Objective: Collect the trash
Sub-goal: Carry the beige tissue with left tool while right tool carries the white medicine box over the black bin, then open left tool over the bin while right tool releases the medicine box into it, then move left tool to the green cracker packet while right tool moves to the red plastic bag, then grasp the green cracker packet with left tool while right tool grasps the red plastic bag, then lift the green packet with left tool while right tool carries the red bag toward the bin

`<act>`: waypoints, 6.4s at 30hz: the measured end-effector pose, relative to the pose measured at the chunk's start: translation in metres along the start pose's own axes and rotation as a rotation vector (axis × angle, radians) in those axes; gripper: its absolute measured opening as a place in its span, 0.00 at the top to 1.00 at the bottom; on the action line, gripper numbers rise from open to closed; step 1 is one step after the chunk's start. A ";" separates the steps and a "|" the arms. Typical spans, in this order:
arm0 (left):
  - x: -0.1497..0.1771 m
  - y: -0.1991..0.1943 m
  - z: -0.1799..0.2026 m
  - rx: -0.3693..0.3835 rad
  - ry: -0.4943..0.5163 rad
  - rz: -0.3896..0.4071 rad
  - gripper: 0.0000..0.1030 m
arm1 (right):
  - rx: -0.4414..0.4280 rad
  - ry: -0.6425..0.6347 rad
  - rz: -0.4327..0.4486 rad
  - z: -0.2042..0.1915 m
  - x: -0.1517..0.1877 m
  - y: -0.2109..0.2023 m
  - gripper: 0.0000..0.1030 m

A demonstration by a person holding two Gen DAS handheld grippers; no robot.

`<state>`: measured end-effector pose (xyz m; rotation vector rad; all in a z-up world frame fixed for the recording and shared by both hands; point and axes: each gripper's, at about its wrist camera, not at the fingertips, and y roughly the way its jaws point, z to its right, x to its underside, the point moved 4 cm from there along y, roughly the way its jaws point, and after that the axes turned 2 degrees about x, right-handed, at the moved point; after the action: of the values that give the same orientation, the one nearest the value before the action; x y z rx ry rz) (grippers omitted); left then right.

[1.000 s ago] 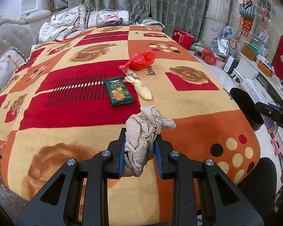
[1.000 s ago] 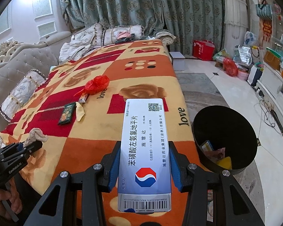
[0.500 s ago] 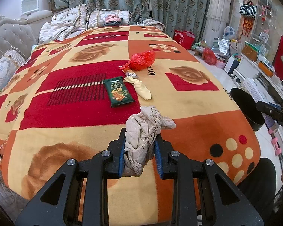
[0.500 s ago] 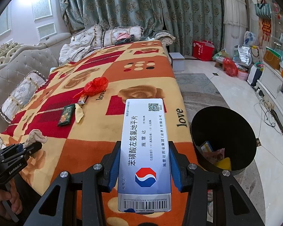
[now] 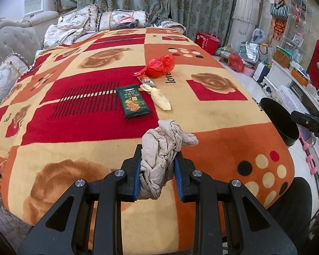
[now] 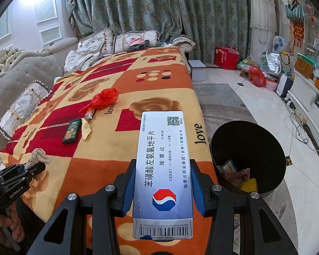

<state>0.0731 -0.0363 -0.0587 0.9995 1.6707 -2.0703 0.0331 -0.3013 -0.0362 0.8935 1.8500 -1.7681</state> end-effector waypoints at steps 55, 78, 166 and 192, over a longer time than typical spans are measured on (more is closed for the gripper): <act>-0.085 0.134 0.291 0.455 0.369 -0.112 0.76 | 0.106 0.204 -0.093 0.185 -0.003 0.058 0.57; -0.091 0.113 0.211 0.105 0.268 -0.045 0.39 | 0.090 0.224 -0.051 0.161 -0.017 0.043 0.53; -0.029 0.043 -0.061 -0.054 -0.150 0.013 0.61 | -0.084 -0.254 -0.039 -0.133 -0.079 0.112 0.59; -0.020 0.006 -0.023 -0.040 -0.066 0.032 0.61 | -0.051 -0.194 -0.056 -0.083 -0.019 0.043 0.59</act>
<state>0.0988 -0.0203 -0.0517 0.9286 1.6462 -2.0195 0.0872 -0.2227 -0.0459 0.6325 1.8007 -1.7647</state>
